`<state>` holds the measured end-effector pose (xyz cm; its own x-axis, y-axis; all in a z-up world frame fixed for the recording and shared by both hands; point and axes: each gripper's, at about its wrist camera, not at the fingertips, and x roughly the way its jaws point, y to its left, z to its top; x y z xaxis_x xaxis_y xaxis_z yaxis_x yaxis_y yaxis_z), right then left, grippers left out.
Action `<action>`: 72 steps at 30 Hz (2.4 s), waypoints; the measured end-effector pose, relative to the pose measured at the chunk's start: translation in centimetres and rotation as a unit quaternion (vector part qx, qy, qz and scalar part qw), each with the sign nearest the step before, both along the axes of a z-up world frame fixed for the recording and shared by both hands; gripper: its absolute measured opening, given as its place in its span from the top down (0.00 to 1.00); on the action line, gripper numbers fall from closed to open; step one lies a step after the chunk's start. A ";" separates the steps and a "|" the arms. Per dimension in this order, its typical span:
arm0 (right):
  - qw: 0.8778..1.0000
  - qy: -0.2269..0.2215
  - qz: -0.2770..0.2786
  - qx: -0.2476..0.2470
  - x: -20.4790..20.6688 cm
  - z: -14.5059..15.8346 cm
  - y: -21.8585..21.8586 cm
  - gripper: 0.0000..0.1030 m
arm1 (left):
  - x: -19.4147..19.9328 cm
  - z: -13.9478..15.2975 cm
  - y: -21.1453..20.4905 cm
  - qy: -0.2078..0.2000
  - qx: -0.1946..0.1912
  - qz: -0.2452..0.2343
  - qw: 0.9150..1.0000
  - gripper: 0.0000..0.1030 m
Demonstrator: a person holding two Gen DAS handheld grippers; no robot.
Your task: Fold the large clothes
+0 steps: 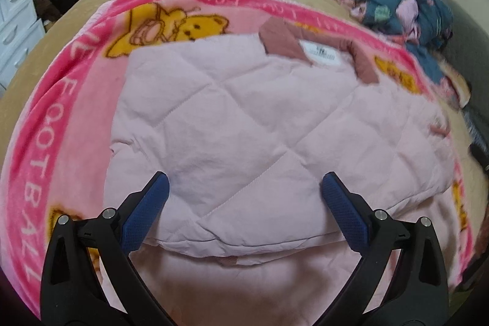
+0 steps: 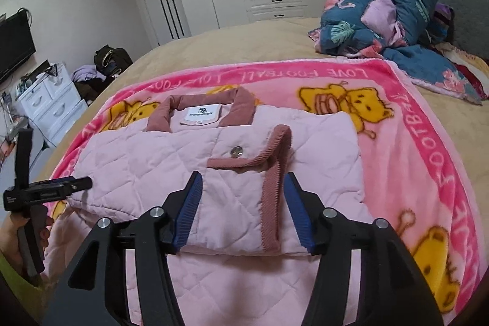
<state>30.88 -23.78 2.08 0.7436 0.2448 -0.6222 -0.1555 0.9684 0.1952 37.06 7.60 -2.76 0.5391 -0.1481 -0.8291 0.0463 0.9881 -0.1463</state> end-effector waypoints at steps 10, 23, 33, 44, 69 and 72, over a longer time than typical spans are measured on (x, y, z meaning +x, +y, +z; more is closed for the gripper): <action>0.998 0.007 0.061 -0.030 1.2 0.2 5.6 0.34 | -0.3 -2.5 0.2 0.002 -0.001 -0.001 1.000 0.08; 0.990 0.107 0.057 -0.075 5.0 -7.6 9.8 0.26 | -0.4 -2.6 0.1 -0.004 -0.003 -0.006 1.000 0.08; 0.995 0.089 0.047 -0.006 2.9 -5.7 7.8 0.23 | -0.7 -2.2 0.3 -0.007 -0.010 -0.003 1.000 0.09; 0.996 0.070 0.037 0.037 -0.4 -3.3 6.3 0.06 | -2.7 -0.7 0.2 -0.011 -0.026 0.003 1.000 0.09; 0.998 0.034 0.030 0.051 -5.7 1.8 4.7 0.06 | -8.3 6.0 -0.9 -0.060 -0.046 -0.010 0.997 0.09; 0.998 0.028 0.032 0.050 -6.5 2.5 4.7 0.06 | -9.1 6.8 -1.0 -0.068 -0.045 -0.012 0.997 0.09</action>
